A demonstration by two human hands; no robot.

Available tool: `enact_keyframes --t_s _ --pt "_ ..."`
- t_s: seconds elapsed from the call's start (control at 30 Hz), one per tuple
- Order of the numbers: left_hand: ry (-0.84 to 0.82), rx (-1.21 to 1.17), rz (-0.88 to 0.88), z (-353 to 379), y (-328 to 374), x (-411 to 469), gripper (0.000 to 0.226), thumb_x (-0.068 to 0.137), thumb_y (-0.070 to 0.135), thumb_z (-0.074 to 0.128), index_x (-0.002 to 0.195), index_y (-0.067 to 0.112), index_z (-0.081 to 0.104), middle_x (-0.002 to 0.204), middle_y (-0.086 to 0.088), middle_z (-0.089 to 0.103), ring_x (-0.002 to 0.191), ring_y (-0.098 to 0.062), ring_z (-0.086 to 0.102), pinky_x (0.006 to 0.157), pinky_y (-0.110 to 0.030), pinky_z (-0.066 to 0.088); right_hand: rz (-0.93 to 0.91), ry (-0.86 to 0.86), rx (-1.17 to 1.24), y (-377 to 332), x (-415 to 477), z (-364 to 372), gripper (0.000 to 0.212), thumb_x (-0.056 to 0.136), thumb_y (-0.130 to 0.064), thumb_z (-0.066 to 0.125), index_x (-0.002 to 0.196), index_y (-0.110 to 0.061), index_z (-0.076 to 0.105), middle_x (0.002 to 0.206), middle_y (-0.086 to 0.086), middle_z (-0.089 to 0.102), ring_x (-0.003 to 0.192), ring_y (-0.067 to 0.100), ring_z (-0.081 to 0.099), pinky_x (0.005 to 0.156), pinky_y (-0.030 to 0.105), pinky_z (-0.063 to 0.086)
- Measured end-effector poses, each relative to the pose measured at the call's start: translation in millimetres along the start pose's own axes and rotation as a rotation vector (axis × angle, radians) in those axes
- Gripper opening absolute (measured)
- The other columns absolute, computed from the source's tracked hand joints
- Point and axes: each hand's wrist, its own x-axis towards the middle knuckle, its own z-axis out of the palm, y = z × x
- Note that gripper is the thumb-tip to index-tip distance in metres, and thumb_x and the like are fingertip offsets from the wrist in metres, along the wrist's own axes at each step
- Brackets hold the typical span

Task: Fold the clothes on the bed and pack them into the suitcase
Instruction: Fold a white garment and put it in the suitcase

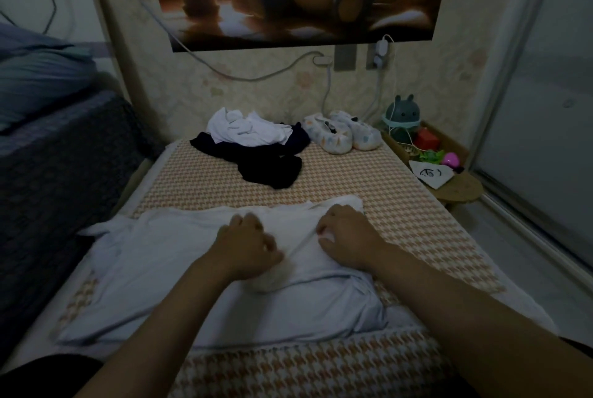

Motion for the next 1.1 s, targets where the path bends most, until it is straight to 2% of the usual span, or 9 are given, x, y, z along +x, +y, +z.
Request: enact_keyframes --t_s 0.07,0.1,0.17,0.23,0.4,0.5,0.8,1.0,1.1 --pt "0.364 -0.014 0.131 3.3 12.4 17.4 0.020 0.092 0.037 0.052 0.099 0.032 0.071 0.131 0.001 0.046 0.121 -0.026 0.038 0.097 -0.038 0.034 0.027 -0.080 -0.028 3.0 2.9 4.3 0.052 0.089 -0.052 0.053 0.136 -0.031 0.047 0.142 0.001 0.041 0.131 0.023 0.036 0.107 0.042 0.030" --pt "0.390 -0.086 0.220 6.5 17.8 26.6 0.022 0.094 0.028 0.050 0.104 0.029 0.070 0.131 -0.002 0.050 0.121 -0.027 0.042 0.097 -0.038 0.037 0.052 -0.130 -0.014 4.5 3.8 6.7 0.062 0.091 -0.057 0.049 0.146 -0.034 0.034 0.153 0.000 0.031 0.139 0.023 0.027 0.113 0.045 0.024" --pt "0.228 -0.132 0.311 21.7 20.6 44.3 0.034 0.097 0.029 0.045 0.129 0.024 0.057 0.141 -0.006 0.045 0.131 -0.028 0.038 0.106 -0.043 0.034 0.122 -0.240 -0.031 8.9 5.4 14.0 0.069 0.093 -0.064 0.037 0.153 -0.039 0.013 0.162 0.001 0.010 0.148 0.023 0.008 0.118 0.048 0.009" --pt "0.006 0.030 0.202 41.3 16.5 53.4 0.060 0.097 0.054 0.036 0.151 0.029 0.024 0.160 -0.004 0.015 0.147 -0.026 0.012 0.117 -0.050 0.016 0.181 -0.297 -0.082 9.6 6.3 18.7 0.071 0.091 -0.070 0.025 0.153 -0.040 0.008 0.163 0.002 0.000 0.149 0.024 -0.002 0.119 0.047 0.002" --pt "-0.175 0.012 0.130 59.3 -0.1 58.5 0.095 0.076 0.086 0.019 0.152 0.036 -0.009 0.160 0.002 -0.020 0.147 -0.021 -0.016 0.118 -0.051 -0.007 0.131 -0.213 -0.153 -7.6 15.9 16.3 0.102 0.063 -0.086 -0.006 0.153 -0.040 0.007 0.162 0.004 -0.009 0.148 0.023 -0.009 0.118 0.052 -0.004" --pt "-0.211 0.022 0.179 49.3 -16.8 49.1 0.106 0.068 0.091 0.017 0.153 0.033 -0.007 0.160 0.003 -0.016 0.148 -0.019 -0.014 0.120 -0.046 -0.004 0.123 -0.325 -0.135 -25.3 31.0 16.8 0.075 0.088 -0.076 0.014 0.153 -0.040 0.003 0.162 0.002 -0.008 0.149 0.022 -0.008 0.118 0.051 -0.005" --pt "0.069 -0.358 -0.079 0.1 -146.3 9.8 0.044 0.097 0.040 0.047 0.140 0.028 0.045 0.134 0.001 0.057 0.117 -0.015 0.054 0.100 -0.029 0.040 -0.080 -0.127 -0.056 -143.2 98.8 33.9 0.065 0.094 -0.065 0.023 0.150 -0.031 0.028 0.160 0.004 0.017 0.146 0.023 0.019 0.117 0.048 0.014" --pt "0.238 -0.303 -0.304 3.3 -222.6 -13.0 0.034 0.096 0.030 0.049 0.129 0.022 0.052 0.128 -0.003 0.054 0.115 -0.022 0.051 0.093 -0.036 0.045 -0.240 -0.225 0.135 -228.6 138.6 57.8 0.046 0.099 -0.047 0.040 0.140 -0.027 0.046 0.144 -0.002 0.044 0.128 0.018 0.045 0.108 0.036 0.034" --pt "0.129 -0.324 -0.537 2.9 -252.6 -20.7 0.048 0.097 0.033 0.044 0.142 0.017 0.038 0.143 -0.013 0.042 0.127 -0.029 0.044 0.105 -0.041 0.039 -0.275 -0.246 0.136 -266.4 164.8 71.3 0.043 0.099 -0.036 0.046 0.140 -0.022 0.046 0.143 0.001 0.047 0.128 0.018 0.046 0.106 0.027 0.032"
